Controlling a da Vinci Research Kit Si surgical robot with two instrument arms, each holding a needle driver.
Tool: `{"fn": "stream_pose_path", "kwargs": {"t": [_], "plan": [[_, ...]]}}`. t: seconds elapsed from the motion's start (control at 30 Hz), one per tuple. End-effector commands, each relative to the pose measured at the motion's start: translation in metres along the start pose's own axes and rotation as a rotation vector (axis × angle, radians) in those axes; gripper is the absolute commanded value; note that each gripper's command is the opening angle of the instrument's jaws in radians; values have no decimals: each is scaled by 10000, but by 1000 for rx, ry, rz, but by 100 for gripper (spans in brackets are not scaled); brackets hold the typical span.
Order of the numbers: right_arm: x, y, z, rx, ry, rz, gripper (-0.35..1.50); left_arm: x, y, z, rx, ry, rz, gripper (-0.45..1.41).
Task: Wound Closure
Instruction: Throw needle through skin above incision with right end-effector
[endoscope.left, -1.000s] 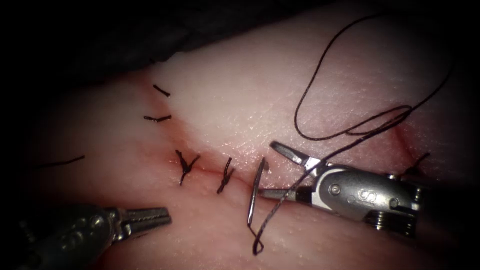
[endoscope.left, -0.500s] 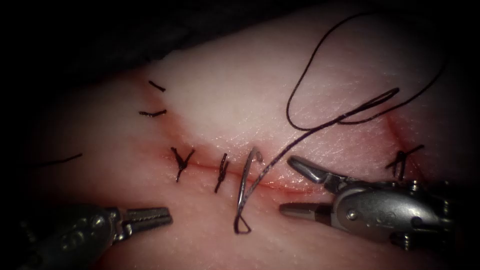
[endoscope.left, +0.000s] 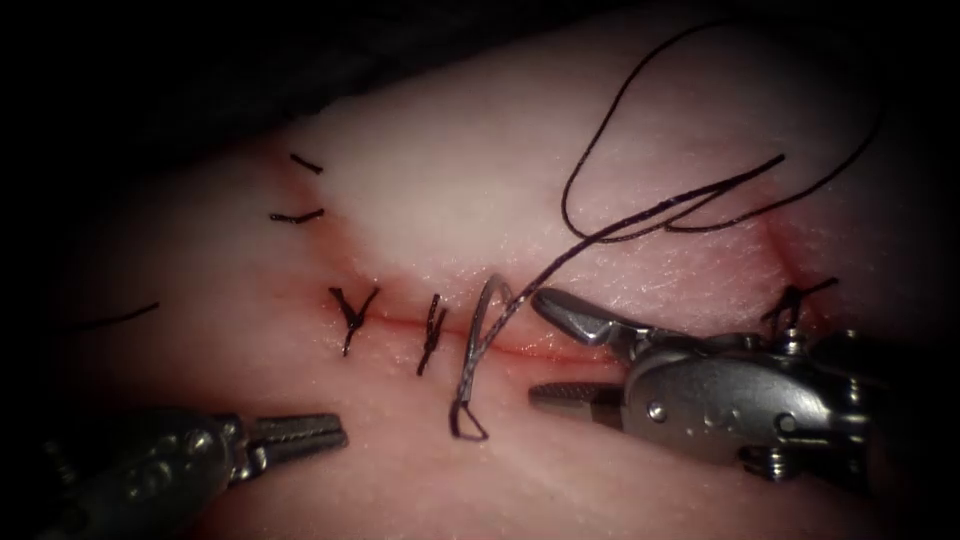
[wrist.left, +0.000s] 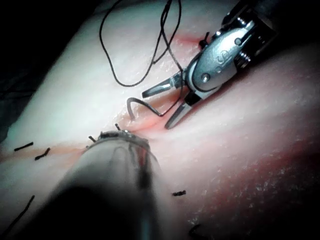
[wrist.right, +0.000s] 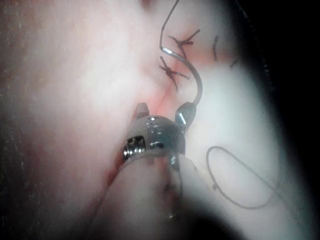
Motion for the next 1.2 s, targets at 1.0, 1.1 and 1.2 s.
{"fn": "stream_pose_path", "kwargs": {"t": [1.0, 1.1, 1.2], "plan": [[38, 42, 51, 0, 32, -34, 126, 5, -6, 6, 5, 6, 2, -45], [41, 44, 53, 2, 38, -37, 126, 5, -6, 6, 5, 6, 2, -45], [43, 46, 55, 0, 40, -57, 126, 5, -6, 6, 5, 6, 2, -45]]}}
